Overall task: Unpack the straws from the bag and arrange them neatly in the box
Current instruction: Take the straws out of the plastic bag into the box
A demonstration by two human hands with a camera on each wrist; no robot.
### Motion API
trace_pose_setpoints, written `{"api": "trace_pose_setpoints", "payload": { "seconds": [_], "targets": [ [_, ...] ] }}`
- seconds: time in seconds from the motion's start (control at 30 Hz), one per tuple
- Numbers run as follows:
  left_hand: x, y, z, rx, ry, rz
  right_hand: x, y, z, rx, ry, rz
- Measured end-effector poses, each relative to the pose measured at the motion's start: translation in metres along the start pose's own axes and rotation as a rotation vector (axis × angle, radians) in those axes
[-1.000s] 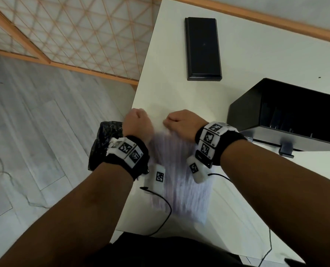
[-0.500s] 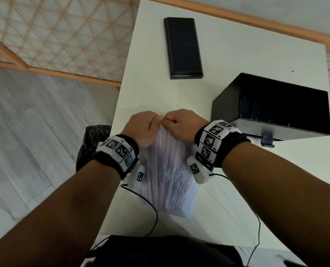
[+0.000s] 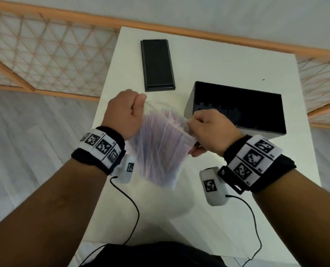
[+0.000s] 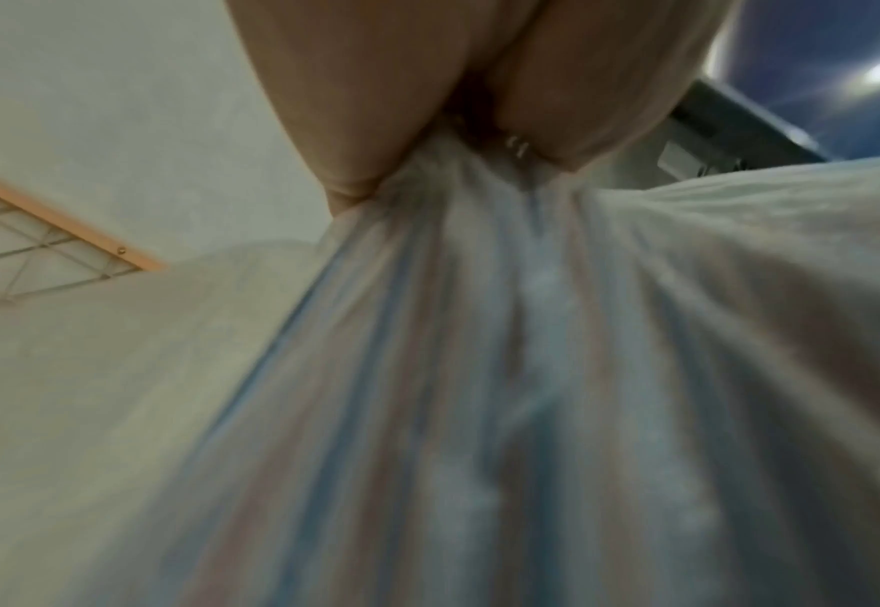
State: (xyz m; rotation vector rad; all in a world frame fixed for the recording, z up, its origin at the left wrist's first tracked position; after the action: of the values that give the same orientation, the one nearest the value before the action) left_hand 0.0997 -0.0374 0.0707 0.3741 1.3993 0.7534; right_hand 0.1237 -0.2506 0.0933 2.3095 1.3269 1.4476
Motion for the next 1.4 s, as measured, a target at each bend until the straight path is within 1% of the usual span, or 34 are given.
{"api": "trace_pose_setpoints", "payload": {
  "seconds": [0.03,0.1,0.13,0.2,0.23,0.3,0.33,0.37,0.4,0.47,0.53,0.57,0.67,0.73,0.8,0.87,0.9,0.97,1.03,1.1,1.13,1.2,1.27,1.3,1.33,1.4],
  "targets": [
    [-0.007,0.002,0.002,-0.041,0.007,-0.036,-0.001,0.007,-0.001,-0.036,-0.008,0.076],
    [-0.008,0.006,0.006,-0.117,0.095,-0.171,-0.001,0.018,-0.002,-0.092,-0.015,0.214],
    [-0.004,0.008,0.008,-0.169,0.178,-0.281,0.0,0.021,-0.001,-0.095,-0.015,0.261],
    [0.007,0.01,0.006,-0.28,0.418,-0.504,0.003,0.02,0.0,-0.062,-0.016,0.307],
    [0.012,0.009,0.002,-0.278,0.546,-0.538,0.004,0.016,0.001,-0.033,-0.023,0.321],
    [0.014,0.001,-0.009,-0.144,0.776,-0.408,0.006,0.008,0.005,0.035,-0.047,0.348],
    [0.012,-0.003,-0.014,-0.076,0.842,-0.343,0.008,0.004,0.007,0.065,-0.056,0.349],
    [0.007,-0.006,-0.017,-0.029,0.871,-0.31,0.011,0.0,0.01,0.089,-0.055,0.34],
    [0.001,-0.008,-0.017,0.006,0.87,-0.326,0.015,-0.003,0.012,0.108,-0.049,0.328],
    [-0.011,-0.009,-0.015,0.048,0.86,-0.479,0.023,-0.009,0.015,0.132,-0.029,0.316],
    [-0.02,-0.003,-0.01,0.045,0.821,-0.599,0.033,-0.011,0.019,0.138,0.004,0.331],
    [-0.026,0.003,-0.008,0.035,0.78,-0.631,0.038,-0.01,0.021,0.139,0.027,0.354],
    [-0.044,0.027,0.0,-0.033,0.648,-0.767,0.052,-0.001,0.024,0.135,0.124,0.513],
    [-0.053,0.04,0.005,-0.052,0.573,-0.928,0.06,0.01,0.022,0.158,0.195,0.64],
    [-0.061,0.041,0.011,-0.057,0.531,-1.081,0.066,0.025,0.018,0.182,0.274,0.747],
    [-0.068,0.032,0.016,-0.069,0.529,-1.224,0.072,0.043,0.013,0.168,0.34,0.848],
    [-0.072,0.025,0.02,-0.06,0.535,-1.279,0.072,0.053,0.011,0.134,0.35,0.883],
    [-0.083,0.01,0.026,0.016,0.54,-1.335,0.068,0.073,0.007,0.031,0.358,0.869],
    [-0.098,-0.007,0.03,0.106,0.542,-1.39,0.062,0.091,0.005,-0.068,0.389,0.764],
    [-0.107,-0.026,0.038,0.137,0.52,-1.447,0.055,0.106,0.003,-0.153,0.425,0.641],
    [-0.115,-0.034,0.041,0.199,0.502,-1.455,0.052,0.111,0.003,-0.188,0.425,0.591],
    [-0.13,-0.05,0.044,0.368,0.443,-1.447,0.048,0.119,0.003,-0.279,0.427,0.506],
    [-0.132,-0.065,0.047,0.423,0.452,-1.425,0.043,0.124,0.007,-0.399,0.418,0.437],
    [-0.133,-0.07,0.048,0.404,0.457,-1.405,0.039,0.127,0.008,-0.463,0.386,0.433],
    [-0.134,-0.075,0.049,0.357,0.471,-1.379,0.035,0.13,0.01,-0.502,0.337,0.459],
    [-0.131,-0.082,0.052,0.216,0.502,-1.314,0.027,0.134,0.012,-0.475,0.213,0.543]
  ]
}}
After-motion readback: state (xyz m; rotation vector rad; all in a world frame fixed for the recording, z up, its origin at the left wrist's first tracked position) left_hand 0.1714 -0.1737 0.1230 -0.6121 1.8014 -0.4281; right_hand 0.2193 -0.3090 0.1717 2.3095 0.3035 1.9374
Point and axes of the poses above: each hand's wrist, its own z-axis towards the middle knuckle, its own y-axis out of the back of the hand, x = y × z, the point moved 4 cm from there along z, towards the middle knuckle, and after that the axes turned 7 degrees about -z, right-handed, at the moved point
